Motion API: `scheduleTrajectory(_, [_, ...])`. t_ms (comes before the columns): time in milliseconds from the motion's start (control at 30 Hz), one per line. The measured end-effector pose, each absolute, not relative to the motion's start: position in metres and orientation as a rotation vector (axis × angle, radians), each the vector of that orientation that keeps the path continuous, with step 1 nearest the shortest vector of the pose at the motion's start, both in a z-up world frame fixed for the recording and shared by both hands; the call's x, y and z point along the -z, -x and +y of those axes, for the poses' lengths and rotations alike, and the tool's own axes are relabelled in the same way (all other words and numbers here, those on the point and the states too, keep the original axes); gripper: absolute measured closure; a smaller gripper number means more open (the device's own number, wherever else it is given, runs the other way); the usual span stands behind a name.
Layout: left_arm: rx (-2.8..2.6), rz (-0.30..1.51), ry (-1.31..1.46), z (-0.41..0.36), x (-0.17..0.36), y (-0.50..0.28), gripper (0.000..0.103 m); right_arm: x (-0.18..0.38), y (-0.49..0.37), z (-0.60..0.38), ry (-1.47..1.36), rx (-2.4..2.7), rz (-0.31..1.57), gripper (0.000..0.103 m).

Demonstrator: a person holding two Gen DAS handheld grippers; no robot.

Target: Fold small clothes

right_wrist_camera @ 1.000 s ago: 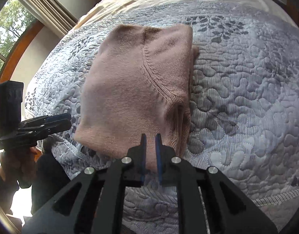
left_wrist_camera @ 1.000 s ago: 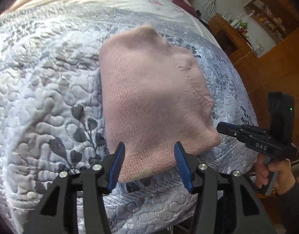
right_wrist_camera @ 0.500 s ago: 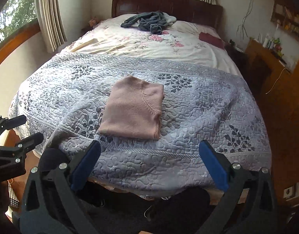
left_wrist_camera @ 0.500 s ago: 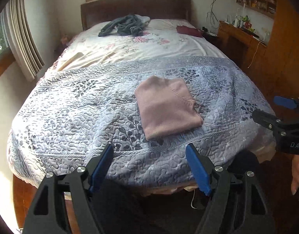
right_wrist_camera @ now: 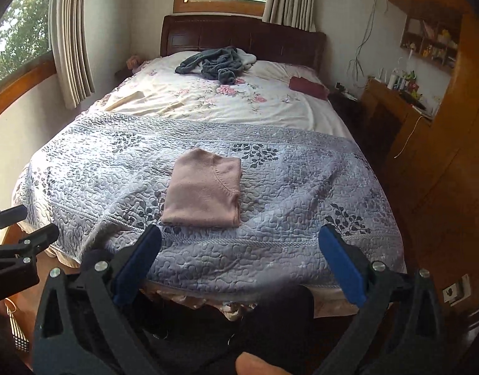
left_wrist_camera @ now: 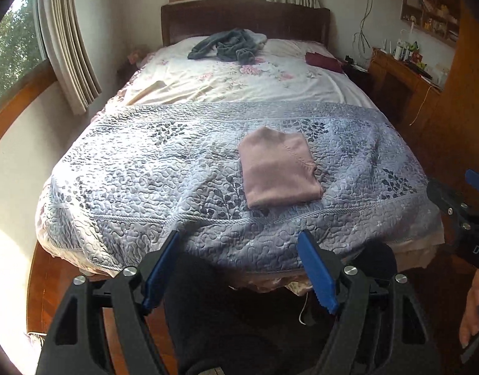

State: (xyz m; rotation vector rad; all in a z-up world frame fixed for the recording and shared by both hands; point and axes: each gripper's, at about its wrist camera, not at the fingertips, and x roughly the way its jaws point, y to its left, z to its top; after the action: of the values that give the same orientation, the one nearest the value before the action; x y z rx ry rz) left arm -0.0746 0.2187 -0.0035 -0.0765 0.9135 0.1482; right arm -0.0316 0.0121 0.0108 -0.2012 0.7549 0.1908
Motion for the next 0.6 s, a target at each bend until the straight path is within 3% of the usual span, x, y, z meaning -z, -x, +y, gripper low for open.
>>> scheduleTrajectory(600, [-0.159,0.898,0.06,0.218,0.008,0.07,0.026,-0.001,0.024,0.02,0.208,-0.207,0.787,0.003])
